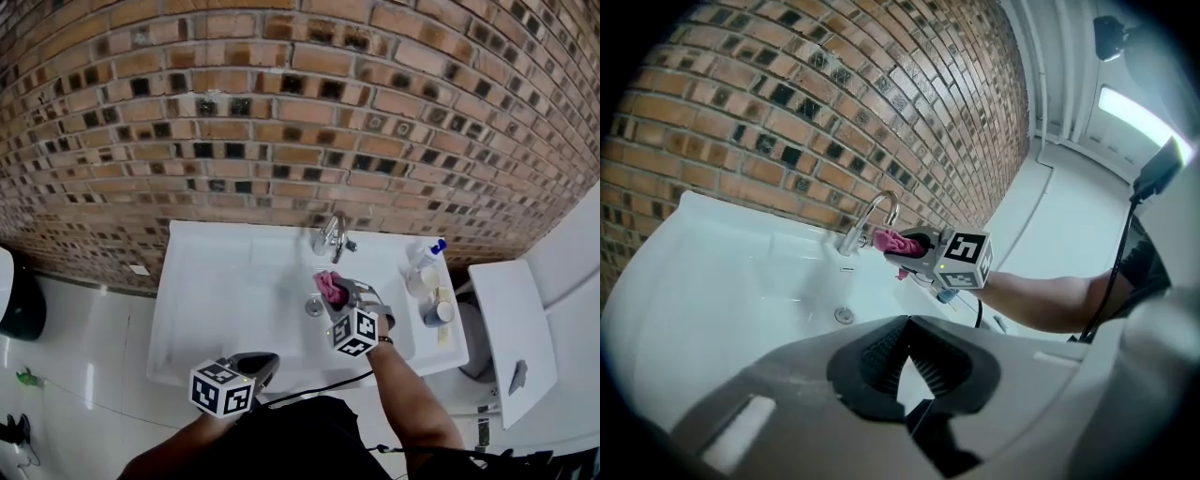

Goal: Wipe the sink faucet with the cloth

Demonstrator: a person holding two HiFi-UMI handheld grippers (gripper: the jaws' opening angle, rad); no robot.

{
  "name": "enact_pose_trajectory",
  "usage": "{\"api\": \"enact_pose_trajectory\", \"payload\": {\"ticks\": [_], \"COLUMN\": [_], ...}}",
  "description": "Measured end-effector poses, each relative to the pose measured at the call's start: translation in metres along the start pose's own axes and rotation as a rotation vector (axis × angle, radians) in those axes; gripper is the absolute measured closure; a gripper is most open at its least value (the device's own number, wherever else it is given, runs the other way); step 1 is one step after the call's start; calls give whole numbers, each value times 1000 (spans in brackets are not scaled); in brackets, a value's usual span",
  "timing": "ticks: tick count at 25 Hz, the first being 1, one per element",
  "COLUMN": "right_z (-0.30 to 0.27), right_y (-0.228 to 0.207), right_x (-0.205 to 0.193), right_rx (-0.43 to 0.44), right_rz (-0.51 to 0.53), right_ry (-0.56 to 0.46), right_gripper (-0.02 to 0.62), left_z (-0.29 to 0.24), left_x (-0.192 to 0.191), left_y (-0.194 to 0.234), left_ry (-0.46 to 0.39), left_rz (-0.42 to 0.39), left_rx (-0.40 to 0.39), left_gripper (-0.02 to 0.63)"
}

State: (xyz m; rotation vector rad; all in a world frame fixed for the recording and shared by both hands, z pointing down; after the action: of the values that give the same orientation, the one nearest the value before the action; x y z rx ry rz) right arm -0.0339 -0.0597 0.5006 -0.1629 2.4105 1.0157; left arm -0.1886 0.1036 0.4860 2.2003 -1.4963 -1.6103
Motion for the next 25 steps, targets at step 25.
{"api": "enact_pose_trajectory", "payload": {"ticks": [25], "right_z": [205], "right_y": [1], "right_x": [-46], "right_rx": [315], "right_rz": [-1191], "right_ry": [-587], "right_gripper": [462], "left_z": [-42], "left_x": [1], "left_y": [-66], "left_ry": [-101], "left_rz": [53], "left_rx": [115], "left_gripper": [603]}}
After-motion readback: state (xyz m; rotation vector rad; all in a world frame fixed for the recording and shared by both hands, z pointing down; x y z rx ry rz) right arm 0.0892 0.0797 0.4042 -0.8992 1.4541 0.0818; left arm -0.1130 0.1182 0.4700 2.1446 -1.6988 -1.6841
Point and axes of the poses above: the fingertips, and each gripper's own axes: z backward along the fingers, y to its left, x out of its top, the point moved 5 cm from there along z, backward along the fingers, and after that the axes turned 2 degrees about x, right-handed, at the moved point
